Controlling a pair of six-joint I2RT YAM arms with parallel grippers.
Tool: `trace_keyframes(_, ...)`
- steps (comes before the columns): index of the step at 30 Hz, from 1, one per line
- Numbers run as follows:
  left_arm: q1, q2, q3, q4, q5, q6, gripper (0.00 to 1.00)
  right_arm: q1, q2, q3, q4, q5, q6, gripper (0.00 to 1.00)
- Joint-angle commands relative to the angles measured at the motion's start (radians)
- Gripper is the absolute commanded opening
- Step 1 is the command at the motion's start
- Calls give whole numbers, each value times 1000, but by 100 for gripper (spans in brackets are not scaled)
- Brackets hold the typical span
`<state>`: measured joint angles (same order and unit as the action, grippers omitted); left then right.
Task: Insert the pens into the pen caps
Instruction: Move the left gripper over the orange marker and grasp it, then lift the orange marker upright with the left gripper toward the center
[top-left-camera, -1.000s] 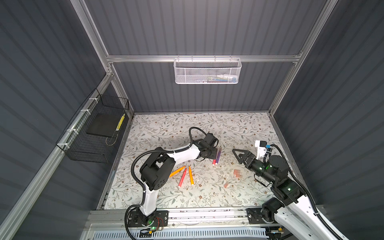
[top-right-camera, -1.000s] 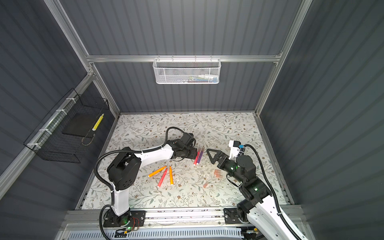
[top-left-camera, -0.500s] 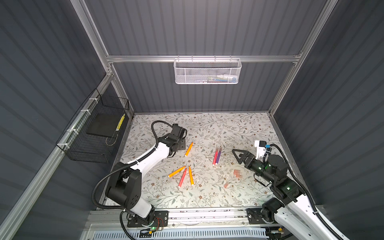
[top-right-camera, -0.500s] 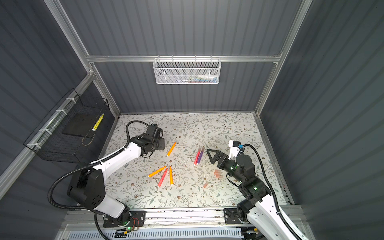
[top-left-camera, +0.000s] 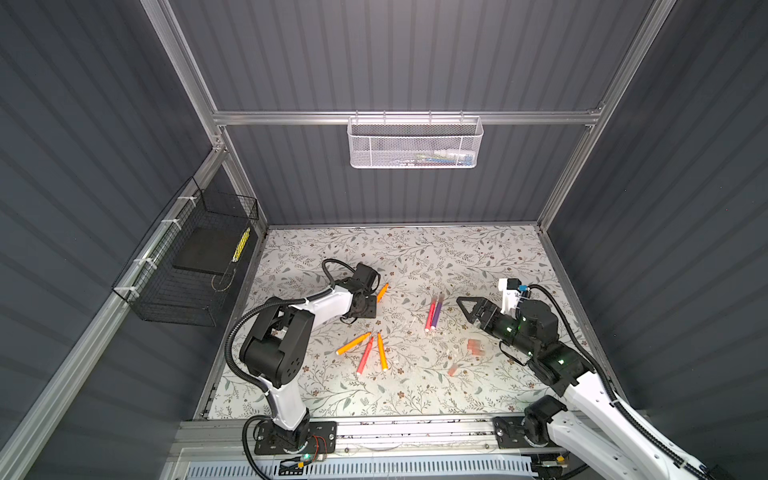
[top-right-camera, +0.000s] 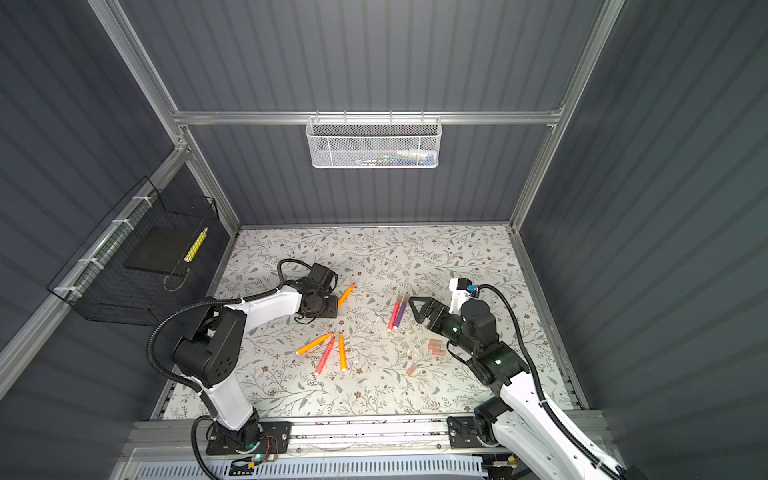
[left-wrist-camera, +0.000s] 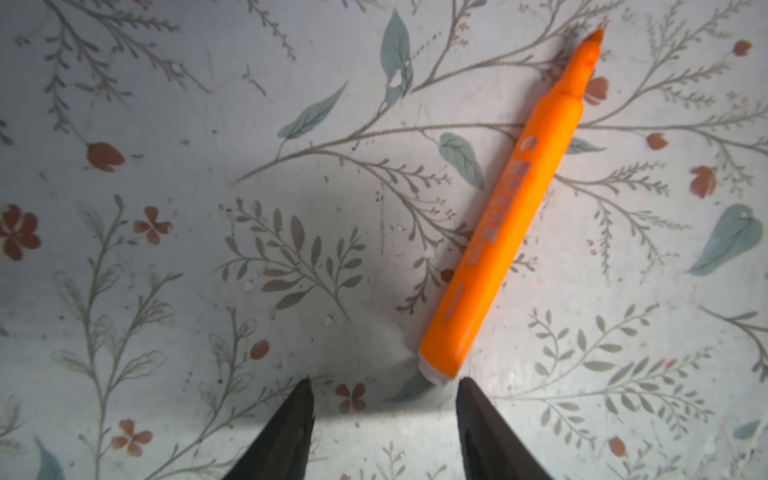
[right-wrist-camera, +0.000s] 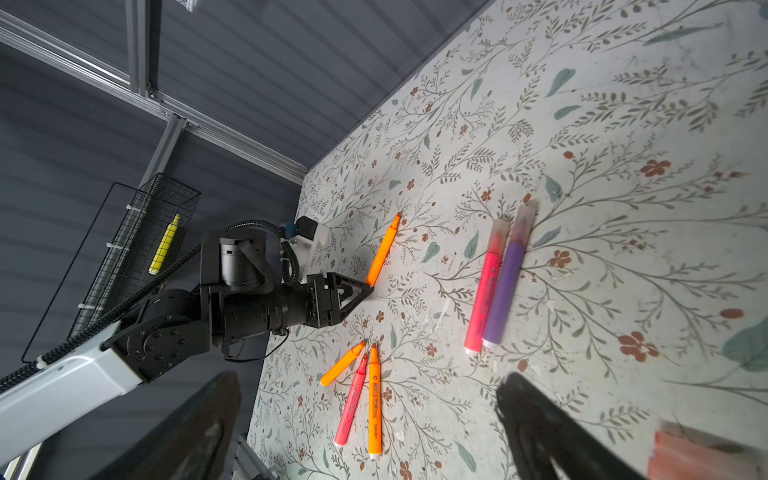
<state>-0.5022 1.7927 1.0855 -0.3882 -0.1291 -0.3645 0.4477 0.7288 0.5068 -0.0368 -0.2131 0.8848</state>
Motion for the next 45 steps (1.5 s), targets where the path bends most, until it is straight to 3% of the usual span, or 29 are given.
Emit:
trace_keyframes(1,5,21,40,-14,48,33,56,-9,19,17,40,-39,-25,99)
trace_keyframes(7,5,2,23,49,141,79,59,-20,25,9,55,-65,-17,99)
trace_keyframes(20,4,130,112,7,91,110,55,-26,41,-11,106,-103,13,99)
trace_keyframes(27,3,155,135,-30,95,109,46,-28,29,-16,107,-97,11,99)
trace_keyframes(37,-1,177,148,-60,70,116,21,-32,64,-21,131,-102,21,99)
trace_keyframes(45,-31,180,160,-84,-25,118,14,-32,121,-16,157,-94,26,99)
